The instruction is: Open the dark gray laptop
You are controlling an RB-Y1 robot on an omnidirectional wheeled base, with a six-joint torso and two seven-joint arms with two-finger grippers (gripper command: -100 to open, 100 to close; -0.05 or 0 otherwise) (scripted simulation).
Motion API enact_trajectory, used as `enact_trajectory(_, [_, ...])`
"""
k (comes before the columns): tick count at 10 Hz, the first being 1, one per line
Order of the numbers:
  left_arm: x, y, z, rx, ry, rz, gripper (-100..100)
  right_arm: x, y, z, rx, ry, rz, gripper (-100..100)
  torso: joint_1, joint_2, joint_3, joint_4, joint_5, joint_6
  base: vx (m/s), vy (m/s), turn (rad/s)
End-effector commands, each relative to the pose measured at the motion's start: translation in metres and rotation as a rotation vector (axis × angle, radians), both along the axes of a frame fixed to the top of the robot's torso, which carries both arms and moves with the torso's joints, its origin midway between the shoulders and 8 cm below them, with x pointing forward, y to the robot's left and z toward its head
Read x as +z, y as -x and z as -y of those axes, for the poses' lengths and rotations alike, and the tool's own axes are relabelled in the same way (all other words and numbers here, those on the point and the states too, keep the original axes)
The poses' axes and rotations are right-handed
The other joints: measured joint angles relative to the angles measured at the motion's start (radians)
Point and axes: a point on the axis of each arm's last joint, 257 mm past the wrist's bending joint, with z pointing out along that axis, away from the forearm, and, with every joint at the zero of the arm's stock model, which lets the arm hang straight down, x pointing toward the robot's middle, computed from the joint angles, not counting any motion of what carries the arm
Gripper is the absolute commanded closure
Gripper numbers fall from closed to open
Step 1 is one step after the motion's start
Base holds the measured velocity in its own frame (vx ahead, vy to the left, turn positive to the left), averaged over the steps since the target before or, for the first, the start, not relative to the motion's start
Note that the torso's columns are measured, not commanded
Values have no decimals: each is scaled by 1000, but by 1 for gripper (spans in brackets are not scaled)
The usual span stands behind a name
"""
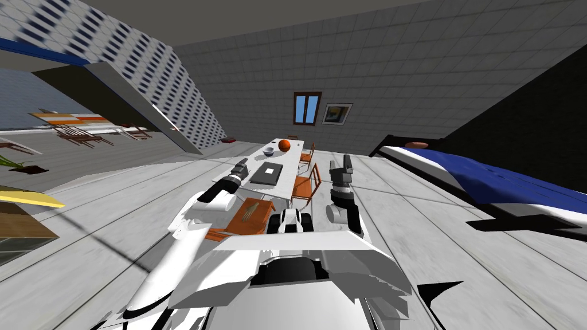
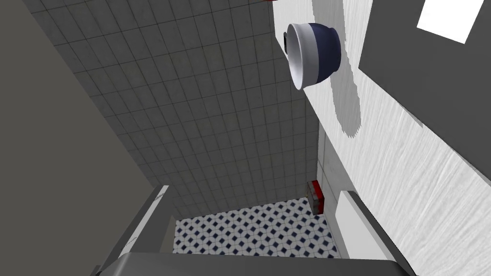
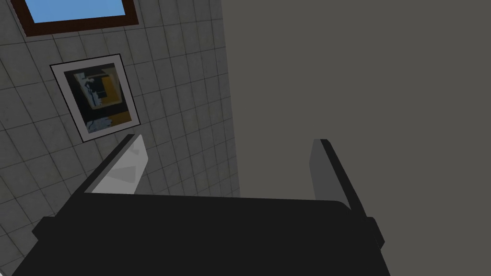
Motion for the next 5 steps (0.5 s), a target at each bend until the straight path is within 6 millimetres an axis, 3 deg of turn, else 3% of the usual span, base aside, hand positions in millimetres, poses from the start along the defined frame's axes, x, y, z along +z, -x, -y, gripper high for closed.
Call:
enact_trajectory(1, [0, 0, 0, 0, 0, 0, 0, 0, 0, 0, 0, 0, 0, 0, 0, 0, 0, 0, 0, 0, 0, 0, 0])
enact_trajectory(5, [0, 0, 0, 0, 0, 0, 0, 0, 0, 0, 0, 0, 0, 0, 0, -1, -1, 0, 0, 0, 0, 0, 0])
